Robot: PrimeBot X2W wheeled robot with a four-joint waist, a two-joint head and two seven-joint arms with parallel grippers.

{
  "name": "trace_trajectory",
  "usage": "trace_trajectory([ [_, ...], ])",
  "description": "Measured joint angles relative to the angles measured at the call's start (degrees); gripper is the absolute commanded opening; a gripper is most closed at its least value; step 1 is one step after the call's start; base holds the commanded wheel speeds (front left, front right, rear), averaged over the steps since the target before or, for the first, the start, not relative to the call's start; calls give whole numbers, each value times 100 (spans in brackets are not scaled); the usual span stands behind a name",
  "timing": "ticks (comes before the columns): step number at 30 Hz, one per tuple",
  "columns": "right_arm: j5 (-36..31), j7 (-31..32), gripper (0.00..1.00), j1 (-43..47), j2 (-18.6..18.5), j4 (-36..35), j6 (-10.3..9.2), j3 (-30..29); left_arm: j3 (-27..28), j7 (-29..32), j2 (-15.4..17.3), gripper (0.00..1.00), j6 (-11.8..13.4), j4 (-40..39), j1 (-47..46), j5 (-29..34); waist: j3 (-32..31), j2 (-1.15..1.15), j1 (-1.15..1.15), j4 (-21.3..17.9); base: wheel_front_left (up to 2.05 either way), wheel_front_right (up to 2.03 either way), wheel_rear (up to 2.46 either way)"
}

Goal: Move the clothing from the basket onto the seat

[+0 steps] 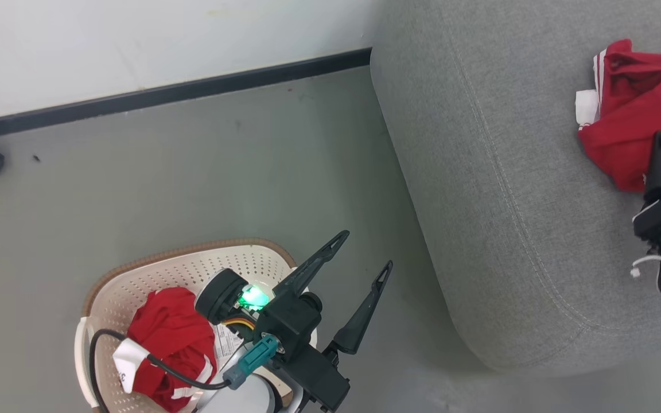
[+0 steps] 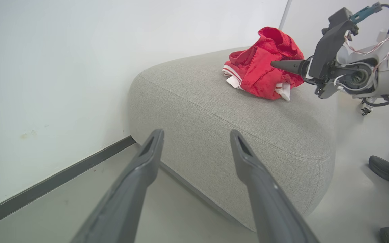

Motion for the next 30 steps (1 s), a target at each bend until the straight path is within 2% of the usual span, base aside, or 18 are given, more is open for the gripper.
trace_trajectory([
  [11,-163,-1,100,509,324,-162,75,326,156,-258,-67,100,119,285,74,-111,-392,0,0,128,0,0,0],
  [19,-430,-1,100,1144,610,-826,86,517,520,-408,-60,100,426,454,460,-357,-791,0,-1,316,0,0,0],
  [30,-835,-1,100,1946,716,-1814,110,738,1115,-521,102,100,801,487,837,-530,-1236,-1,-1,589,0,0,0],
])
